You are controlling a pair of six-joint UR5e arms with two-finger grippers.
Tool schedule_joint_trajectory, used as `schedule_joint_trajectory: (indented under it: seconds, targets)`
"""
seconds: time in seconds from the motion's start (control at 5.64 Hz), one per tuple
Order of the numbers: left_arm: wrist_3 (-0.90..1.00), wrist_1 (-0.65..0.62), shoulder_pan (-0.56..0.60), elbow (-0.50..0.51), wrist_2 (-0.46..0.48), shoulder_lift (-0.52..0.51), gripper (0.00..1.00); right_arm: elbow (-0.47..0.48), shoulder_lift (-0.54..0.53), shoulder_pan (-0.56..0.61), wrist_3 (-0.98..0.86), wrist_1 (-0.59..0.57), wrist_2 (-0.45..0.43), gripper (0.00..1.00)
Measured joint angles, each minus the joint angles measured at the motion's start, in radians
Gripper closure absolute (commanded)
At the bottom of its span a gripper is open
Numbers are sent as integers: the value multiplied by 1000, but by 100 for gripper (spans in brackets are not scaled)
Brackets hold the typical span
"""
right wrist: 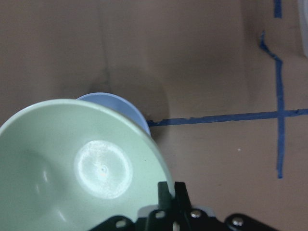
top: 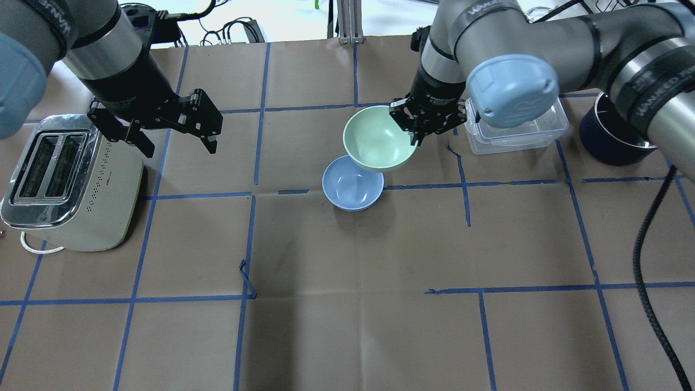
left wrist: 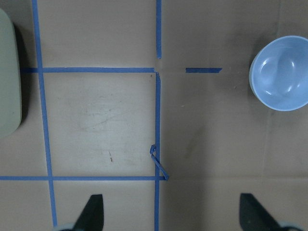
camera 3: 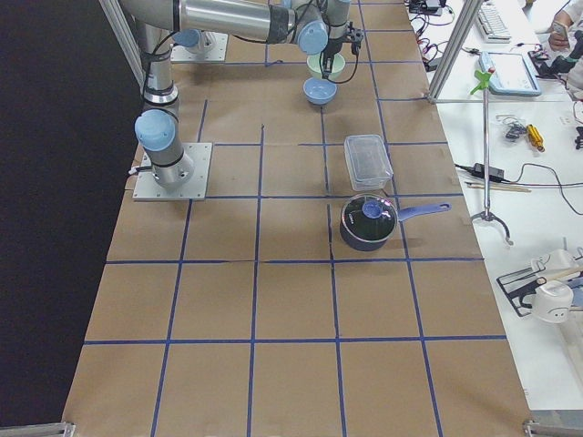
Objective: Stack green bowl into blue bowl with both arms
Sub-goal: 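Move the green bowl over the blue bowl and lower it in with right gripper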
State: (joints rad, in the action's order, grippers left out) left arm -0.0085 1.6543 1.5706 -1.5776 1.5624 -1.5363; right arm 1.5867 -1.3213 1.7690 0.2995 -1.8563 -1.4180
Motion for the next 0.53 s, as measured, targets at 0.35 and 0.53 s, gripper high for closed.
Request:
schedule_joint_trajectory:
  seconds: [0.35, 0.53]
  targets:
    - [5, -6, 2, -8, -2, -1, 2, 7, 39, 46, 64, -56, 17, 97]
    - [5, -7, 3, -9, -1, -1, 2, 34, 66, 49, 64, -112, 17, 97]
